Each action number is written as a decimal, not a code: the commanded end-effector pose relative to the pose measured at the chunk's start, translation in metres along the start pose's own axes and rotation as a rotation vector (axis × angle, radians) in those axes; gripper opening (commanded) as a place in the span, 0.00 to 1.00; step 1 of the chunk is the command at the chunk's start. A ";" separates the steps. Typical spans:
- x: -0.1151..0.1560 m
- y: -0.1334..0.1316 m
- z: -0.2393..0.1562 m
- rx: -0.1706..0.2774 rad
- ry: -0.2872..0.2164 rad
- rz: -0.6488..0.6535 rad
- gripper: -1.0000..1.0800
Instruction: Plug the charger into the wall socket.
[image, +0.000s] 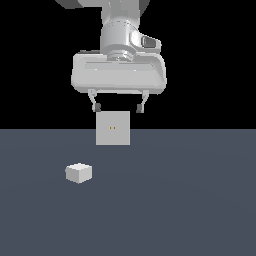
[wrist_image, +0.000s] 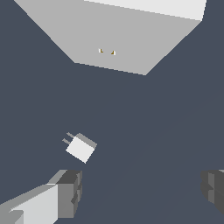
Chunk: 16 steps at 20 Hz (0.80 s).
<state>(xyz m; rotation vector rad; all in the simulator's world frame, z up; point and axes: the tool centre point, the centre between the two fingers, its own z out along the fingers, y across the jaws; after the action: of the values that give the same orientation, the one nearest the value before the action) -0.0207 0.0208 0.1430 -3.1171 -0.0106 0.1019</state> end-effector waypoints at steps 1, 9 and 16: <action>0.000 0.000 0.000 0.000 0.000 0.000 0.96; 0.000 -0.003 0.004 0.007 0.020 -0.042 0.96; -0.001 -0.011 0.012 0.023 0.069 -0.144 0.96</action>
<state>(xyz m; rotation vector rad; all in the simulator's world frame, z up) -0.0221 0.0299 0.1332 -3.0898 -0.1929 0.0104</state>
